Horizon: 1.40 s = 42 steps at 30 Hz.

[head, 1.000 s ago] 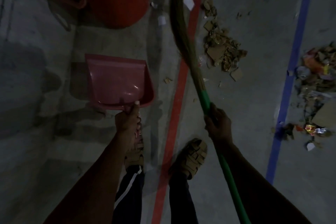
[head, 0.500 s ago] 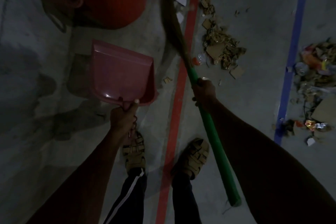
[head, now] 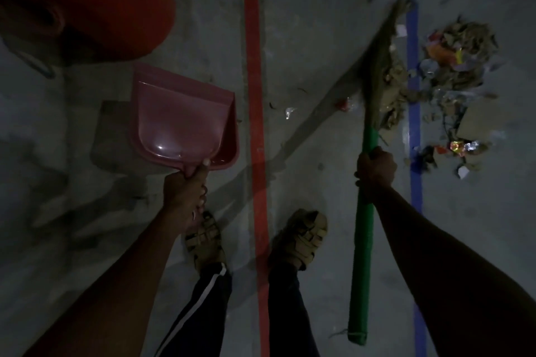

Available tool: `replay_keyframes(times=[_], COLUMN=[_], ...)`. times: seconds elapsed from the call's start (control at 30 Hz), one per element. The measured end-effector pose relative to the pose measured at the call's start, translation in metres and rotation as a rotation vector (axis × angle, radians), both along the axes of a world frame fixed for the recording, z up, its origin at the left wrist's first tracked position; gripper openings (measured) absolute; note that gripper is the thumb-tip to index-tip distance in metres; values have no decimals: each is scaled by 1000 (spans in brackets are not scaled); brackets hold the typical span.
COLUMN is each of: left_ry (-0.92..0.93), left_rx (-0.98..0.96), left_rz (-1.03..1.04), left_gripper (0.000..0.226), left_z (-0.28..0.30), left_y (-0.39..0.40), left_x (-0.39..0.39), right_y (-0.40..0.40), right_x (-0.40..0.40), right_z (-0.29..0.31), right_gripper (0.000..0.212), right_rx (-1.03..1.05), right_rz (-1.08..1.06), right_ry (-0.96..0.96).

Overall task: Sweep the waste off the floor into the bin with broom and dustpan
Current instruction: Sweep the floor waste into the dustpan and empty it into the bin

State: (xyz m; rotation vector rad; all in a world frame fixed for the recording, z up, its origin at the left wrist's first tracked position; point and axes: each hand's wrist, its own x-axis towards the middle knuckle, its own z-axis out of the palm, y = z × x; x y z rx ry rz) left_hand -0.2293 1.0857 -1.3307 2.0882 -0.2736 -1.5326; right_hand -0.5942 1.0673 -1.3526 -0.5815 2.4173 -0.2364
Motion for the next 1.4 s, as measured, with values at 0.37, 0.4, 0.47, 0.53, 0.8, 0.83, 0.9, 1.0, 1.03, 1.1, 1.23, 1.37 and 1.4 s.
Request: replay_keyframes(times=[0.37, 0.4, 0.47, 0.53, 0.8, 0.83, 0.9, 1.0, 1.03, 1.1, 1.23, 1.37, 1.4], left_ry=[-60, -61, -57, -87, -84, -87, -92, -97, -92, -86, -63, -46, -73], left_rx=[27, 39, 57, 77, 98, 101, 113, 148, 134, 104, 67, 39, 55], left_rz=[64, 84, 141, 179, 322, 321, 329, 350, 366, 397, 478, 482, 481], left_gripper=[52, 52, 49, 47, 59, 59, 55, 55, 56, 58, 58, 66, 63], left_z=[20, 22, 24, 22, 19, 19, 19, 17, 15, 16, 20, 16, 16], left_y=[90, 101, 126, 153, 252, 262, 278, 295, 298, 298, 287, 278, 277], left_x=[10, 9, 8, 5, -11, -10, -3, 7, 9, 10, 7, 10, 12], right_y=[93, 100, 115, 131, 181, 185, 187, 180, 177, 174, 174, 172, 171], right_x=[22, 26, 37, 52, 85, 79, 66, 54, 53, 57, 94, 150, 163], right_z=[36, 34, 28, 22, -16, -18, -22, -23, -20, -15, -7, -21, -25], right_gripper=[35, 37, 40, 44, 52, 52, 50, 53, 51, 48, 49, 58, 57], right_rx=[-221, -218, -208, -199, 99, 125, 128, 81, 64, 1, -253, -285, -283], right_rz=[386, 449, 584, 722, 624, 508, 435, 593, 678, 854, 1069, 1259, 1287], right_ry=[-189, -220, -271, -327, -369, -354, -277, -64, 0, 78, -54, -244, -290])
